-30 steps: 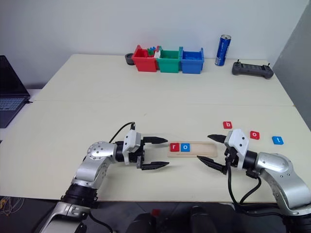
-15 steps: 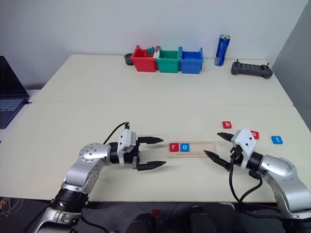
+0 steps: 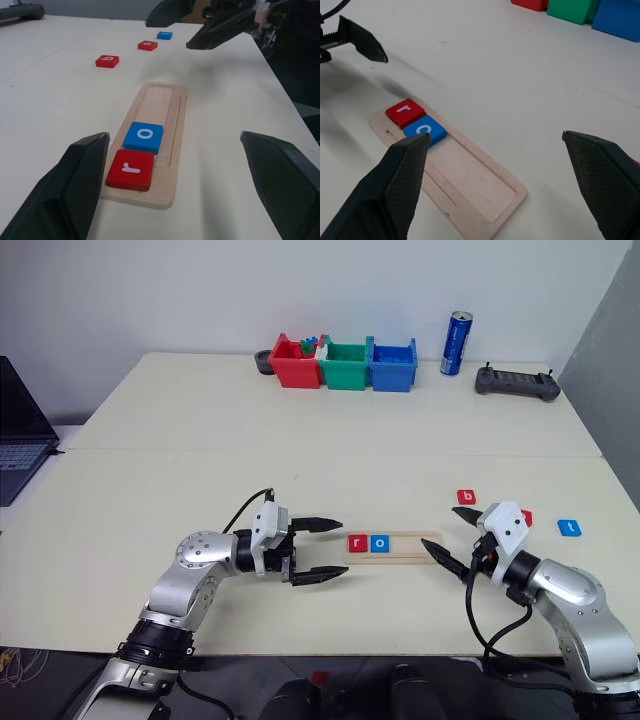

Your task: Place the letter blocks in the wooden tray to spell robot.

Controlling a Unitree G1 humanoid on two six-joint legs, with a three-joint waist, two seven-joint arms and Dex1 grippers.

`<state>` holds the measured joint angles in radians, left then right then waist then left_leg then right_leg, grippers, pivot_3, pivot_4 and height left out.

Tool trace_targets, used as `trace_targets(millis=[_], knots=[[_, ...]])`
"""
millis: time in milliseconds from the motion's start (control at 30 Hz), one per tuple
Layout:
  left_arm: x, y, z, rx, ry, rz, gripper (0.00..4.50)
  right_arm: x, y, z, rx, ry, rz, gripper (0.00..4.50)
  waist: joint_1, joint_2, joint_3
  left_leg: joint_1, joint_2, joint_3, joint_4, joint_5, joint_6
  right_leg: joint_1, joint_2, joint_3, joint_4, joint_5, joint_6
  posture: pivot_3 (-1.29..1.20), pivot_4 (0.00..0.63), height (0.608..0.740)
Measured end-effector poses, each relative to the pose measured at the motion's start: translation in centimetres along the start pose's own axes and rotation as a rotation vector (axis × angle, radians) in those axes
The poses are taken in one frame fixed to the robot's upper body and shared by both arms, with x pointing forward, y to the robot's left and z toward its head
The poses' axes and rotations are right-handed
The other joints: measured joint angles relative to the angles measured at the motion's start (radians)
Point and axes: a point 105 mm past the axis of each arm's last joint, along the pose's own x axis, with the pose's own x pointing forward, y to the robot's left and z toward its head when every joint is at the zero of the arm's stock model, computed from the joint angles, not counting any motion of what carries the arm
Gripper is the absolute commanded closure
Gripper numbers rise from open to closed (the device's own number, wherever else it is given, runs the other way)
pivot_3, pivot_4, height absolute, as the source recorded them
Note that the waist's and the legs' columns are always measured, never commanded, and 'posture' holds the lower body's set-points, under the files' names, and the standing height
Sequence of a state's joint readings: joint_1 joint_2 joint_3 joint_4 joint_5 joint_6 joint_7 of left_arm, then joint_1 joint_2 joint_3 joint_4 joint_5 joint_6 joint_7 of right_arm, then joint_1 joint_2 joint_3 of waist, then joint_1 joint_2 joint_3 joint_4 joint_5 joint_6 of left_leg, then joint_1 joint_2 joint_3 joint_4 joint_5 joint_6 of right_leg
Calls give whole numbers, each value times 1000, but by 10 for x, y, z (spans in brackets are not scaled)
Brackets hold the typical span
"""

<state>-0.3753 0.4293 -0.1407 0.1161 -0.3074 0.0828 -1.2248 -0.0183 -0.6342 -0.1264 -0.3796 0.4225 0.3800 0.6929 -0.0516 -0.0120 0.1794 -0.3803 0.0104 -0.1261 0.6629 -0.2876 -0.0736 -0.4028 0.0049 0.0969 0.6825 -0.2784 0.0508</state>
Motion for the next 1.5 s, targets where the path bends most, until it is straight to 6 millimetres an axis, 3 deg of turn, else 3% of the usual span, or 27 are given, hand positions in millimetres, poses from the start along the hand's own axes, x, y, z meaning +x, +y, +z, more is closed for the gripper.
trace_targets(millis=[133,367,933,1067,1267,1500], knots=[[-2,4,1,-11,-6,46,64,1,-1,0,5,-3,-10,0,1,0,0,0,0,0,0,0,0,0,0,0,0,0,0,0,150,740],[-3,-5,-3,-61,7,120,64,1,-1,-1,15,6,-28,0,2,0,0,0,0,0,0,0,0,0,0,0,0,0,0,0,150,740],[-13,-19,-3,-68,30,78,64,8,-6,1,61,-19,-114,0,1,0,0,0,0,0,0,0,0,0,0,0,0,0,0,0,150,740],[-13,-19,-3,-70,25,78,64,8,-10,-1,75,-12,-184,0,1,0,0,0,0,0,0,0,0,0,0,0,0,0,0,0,150,740],[-13,-20,-1,-76,18,71,64,12,-27,-11,153,42,-424,0,0,1,0,0,0,0,-1,0,0,-1,0,0,0,0,0,0,150,740],[-14,-20,2,-63,17,66,64,37,-52,-17,267,80,-585,0,-5,1,-1,0,0,1,-1,0,0,-1,0,1,0,0,0,0,150,740]])
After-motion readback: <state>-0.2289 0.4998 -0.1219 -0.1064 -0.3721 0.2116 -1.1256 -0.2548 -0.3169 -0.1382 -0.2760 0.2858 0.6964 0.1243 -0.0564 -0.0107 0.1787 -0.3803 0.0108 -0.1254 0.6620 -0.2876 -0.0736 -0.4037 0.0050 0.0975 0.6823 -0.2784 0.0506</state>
